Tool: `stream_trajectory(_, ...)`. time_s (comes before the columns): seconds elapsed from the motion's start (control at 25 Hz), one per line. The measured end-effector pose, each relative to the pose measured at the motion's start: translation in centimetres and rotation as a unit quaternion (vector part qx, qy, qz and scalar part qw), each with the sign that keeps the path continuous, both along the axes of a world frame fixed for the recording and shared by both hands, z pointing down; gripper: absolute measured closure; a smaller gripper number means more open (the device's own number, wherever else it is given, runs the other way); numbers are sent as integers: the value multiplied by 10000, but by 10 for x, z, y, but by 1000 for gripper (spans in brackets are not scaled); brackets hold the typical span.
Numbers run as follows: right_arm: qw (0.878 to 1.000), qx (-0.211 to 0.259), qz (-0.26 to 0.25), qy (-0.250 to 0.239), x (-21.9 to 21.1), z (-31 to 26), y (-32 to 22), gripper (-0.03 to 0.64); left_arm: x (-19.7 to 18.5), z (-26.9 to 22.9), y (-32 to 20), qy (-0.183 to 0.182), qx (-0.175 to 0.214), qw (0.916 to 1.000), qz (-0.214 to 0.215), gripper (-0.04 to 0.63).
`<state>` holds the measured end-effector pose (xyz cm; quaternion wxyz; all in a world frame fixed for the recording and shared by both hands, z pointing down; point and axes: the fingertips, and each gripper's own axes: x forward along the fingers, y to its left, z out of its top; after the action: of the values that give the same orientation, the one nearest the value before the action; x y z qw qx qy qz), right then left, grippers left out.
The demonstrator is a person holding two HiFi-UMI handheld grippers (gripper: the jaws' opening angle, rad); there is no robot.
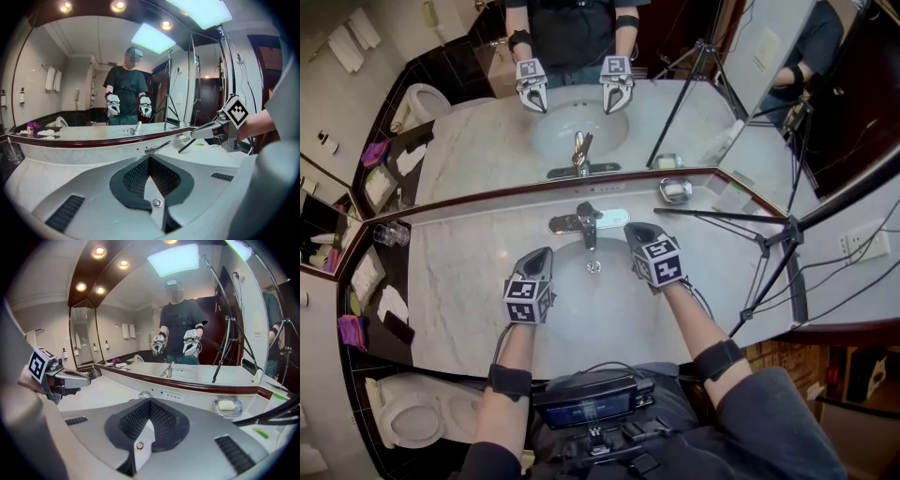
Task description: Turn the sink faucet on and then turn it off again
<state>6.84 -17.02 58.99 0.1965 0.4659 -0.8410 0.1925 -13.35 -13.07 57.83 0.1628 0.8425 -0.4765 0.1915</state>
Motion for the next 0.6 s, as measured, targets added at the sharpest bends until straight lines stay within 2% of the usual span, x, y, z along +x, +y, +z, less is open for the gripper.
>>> stream_trajectory(0.32,9989,384,-276,-28,-33,-40,-47,601,-2,2,-5,22,-21,10000,-72,595)
stream_trajectory(0.6,9982,412,-439,80,-52,-44,-76,601,-6,3,-6,33,-36,9999,-142,595)
